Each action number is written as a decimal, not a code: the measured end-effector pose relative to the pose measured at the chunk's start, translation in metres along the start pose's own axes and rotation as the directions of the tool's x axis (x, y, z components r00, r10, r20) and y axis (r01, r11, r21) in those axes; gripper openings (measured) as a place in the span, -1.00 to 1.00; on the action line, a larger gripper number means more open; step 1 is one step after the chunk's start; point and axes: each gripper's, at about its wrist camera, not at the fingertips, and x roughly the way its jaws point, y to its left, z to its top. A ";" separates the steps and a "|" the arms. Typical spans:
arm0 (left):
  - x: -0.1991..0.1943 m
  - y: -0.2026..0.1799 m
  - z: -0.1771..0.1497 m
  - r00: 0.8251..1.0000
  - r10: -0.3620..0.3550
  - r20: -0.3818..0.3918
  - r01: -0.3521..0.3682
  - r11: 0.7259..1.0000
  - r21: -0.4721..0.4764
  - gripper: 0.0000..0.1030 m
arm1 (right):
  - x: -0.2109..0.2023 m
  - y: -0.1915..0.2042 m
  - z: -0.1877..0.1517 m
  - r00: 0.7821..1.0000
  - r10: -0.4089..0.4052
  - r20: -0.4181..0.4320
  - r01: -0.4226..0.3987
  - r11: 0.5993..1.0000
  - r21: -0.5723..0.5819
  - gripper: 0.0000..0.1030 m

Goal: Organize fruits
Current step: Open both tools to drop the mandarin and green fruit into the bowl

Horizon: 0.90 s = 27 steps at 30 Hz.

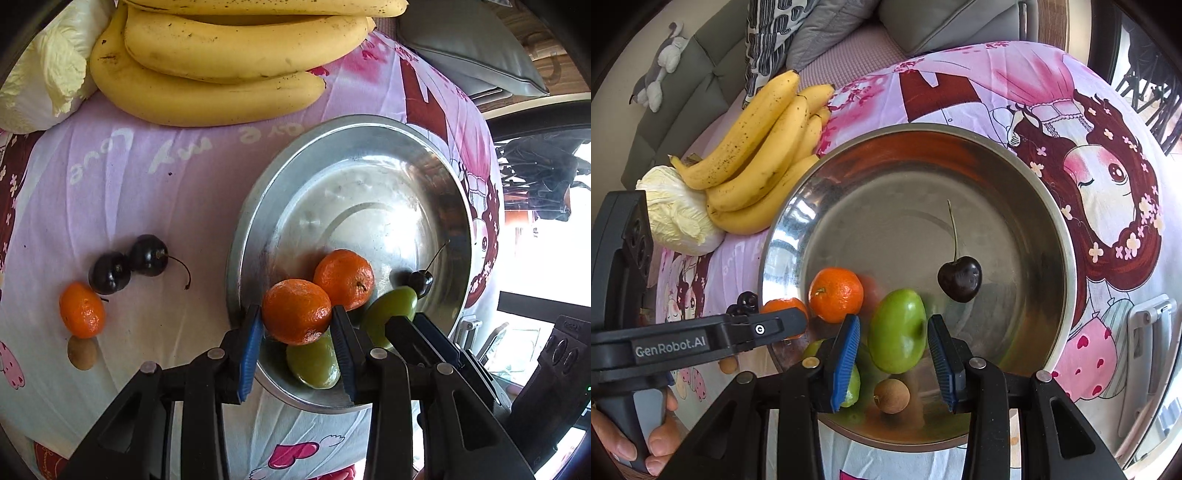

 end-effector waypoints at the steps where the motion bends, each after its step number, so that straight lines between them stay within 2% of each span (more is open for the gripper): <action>1: -0.002 0.000 -0.001 1.000 -0.002 0.003 0.002 1.000 0.003 -0.25 | -0.002 0.001 0.000 1.000 0.001 0.004 -0.001 1.000 -0.005 -0.20; 5: -0.017 -0.001 -0.006 0.999 -0.023 0.030 0.022 1.000 0.021 -0.24 | -0.009 0.010 0.000 1.000 -0.012 0.019 0.013 1.000 -0.022 -0.09; 7: -0.025 0.001 -0.010 0.999 -0.023 0.048 0.022 0.999 0.028 -0.09 | -0.011 0.014 -0.003 1.000 -0.019 0.023 0.019 0.999 -0.027 0.07; 8: -0.029 0.003 -0.012 0.998 -0.018 0.062 0.017 1.000 0.021 0.07 | -0.012 0.016 -0.004 0.999 -0.024 0.024 0.025 0.999 -0.028 0.18; 10: -0.036 0.013 -0.018 0.995 0.009 0.095 -0.008 1.000 -0.008 0.22 | -0.012 0.020 -0.007 0.999 -0.032 0.024 0.032 0.999 -0.034 0.23; 13: -0.038 0.031 -0.028 0.991 0.065 0.119 -0.060 0.997 -0.043 0.32 | -0.010 0.024 -0.015 0.999 -0.038 0.012 0.038 0.999 -0.036 0.38; 14: -0.038 0.036 -0.032 0.988 0.087 0.127 -0.082 0.995 -0.050 0.42 | -0.009 0.026 -0.018 0.999 -0.046 0.009 0.047 0.998 -0.042 0.46; 15: -0.038 0.042 -0.036 0.985 0.110 0.137 -0.103 0.993 -0.059 0.55 | -0.008 0.029 -0.021 0.998 -0.055 0.007 0.055 0.997 -0.050 0.49; 18: -0.044 0.065 -0.049 0.969 0.166 0.181 -0.151 0.984 -0.097 0.59 | -0.005 0.033 -0.029 0.998 -0.067 0.004 0.067 0.996 -0.061 0.67; 20: -0.048 0.077 -0.056 0.961 0.174 0.214 -0.151 0.981 -0.119 0.64 | -0.004 0.035 -0.033 0.997 -0.071 0.008 0.072 0.995 -0.065 0.87; 21: -0.050 0.082 -0.059 0.957 0.176 0.229 -0.149 0.981 -0.128 0.79 | -0.004 0.037 -0.035 0.997 -0.079 0.013 0.079 0.994 -0.071 0.94; 22: -0.051 0.087 -0.062 0.952 0.180 0.246 -0.150 0.980 -0.134 0.83 | -0.005 0.037 -0.037 0.996 -0.084 0.019 0.086 0.993 -0.078 1.00; 27: -0.057 0.103 -0.078 0.920 0.252 0.301 -0.220 0.966 -0.136 0.84 | -0.007 0.045 -0.039 0.995 -0.089 0.033 0.092 0.991 -0.100 1.00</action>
